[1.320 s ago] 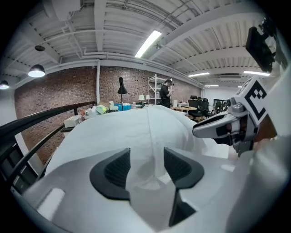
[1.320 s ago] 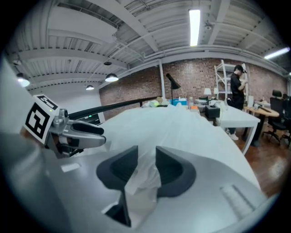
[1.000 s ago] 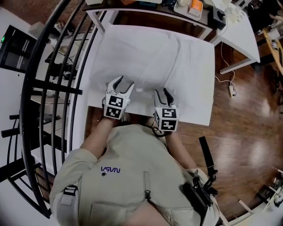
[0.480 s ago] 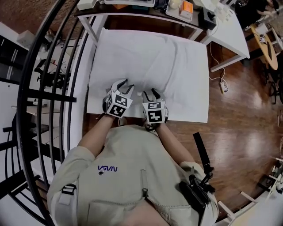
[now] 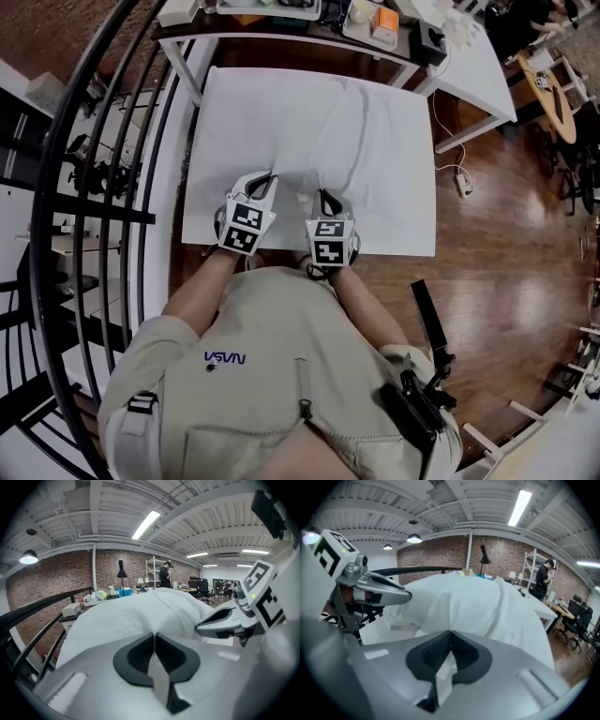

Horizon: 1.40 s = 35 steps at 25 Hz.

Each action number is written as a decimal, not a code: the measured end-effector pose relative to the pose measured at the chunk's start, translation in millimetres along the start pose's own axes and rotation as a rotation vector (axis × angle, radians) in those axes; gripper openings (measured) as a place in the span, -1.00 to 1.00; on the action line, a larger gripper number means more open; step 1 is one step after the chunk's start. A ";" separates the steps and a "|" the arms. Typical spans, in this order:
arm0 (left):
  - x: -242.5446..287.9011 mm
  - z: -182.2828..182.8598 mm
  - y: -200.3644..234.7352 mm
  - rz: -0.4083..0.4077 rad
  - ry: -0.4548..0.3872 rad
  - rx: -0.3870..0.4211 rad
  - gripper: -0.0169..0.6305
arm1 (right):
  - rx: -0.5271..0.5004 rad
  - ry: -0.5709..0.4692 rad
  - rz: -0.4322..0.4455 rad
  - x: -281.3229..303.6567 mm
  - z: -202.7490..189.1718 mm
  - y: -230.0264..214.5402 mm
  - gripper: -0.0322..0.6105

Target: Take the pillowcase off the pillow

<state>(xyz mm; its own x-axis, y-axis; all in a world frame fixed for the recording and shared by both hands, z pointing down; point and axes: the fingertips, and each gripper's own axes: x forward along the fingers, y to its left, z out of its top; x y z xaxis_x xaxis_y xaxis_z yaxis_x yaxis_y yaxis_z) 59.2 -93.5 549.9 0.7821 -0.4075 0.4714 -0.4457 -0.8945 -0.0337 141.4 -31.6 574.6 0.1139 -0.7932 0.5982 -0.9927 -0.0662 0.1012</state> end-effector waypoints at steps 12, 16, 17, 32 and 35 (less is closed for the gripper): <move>-46.0 62.6 58.1 0.067 -0.246 -0.243 -0.91 | 0.210 -0.126 -0.319 -69.7 -1.5 -133.4 -0.89; -43.9 30.2 45.5 0.046 -0.196 -0.283 -0.91 | 0.308 -0.050 -0.361 -67.4 -47.4 -159.6 -0.89; -41.4 14.6 38.8 0.041 -0.169 -0.307 -0.91 | 0.327 -0.018 -0.353 -63.3 -60.4 -158.4 -0.89; -31.1 -23.3 -4.5 0.036 -0.069 -0.199 -0.72 | 0.274 0.074 -0.182 -62.4 -84.2 -122.9 -0.84; -39.2 -7.4 -14.1 0.024 -0.100 -0.158 -0.68 | 0.266 0.037 -0.131 -69.6 -64.1 -112.6 -0.79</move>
<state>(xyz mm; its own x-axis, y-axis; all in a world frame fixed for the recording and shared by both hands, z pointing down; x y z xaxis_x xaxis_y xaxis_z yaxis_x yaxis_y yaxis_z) 31.6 -63.5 538.4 0.8061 -0.4521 0.3818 -0.5220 -0.8472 0.0987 247.8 69.9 572.5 0.2384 -0.7454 0.6226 -0.9446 -0.3269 -0.0296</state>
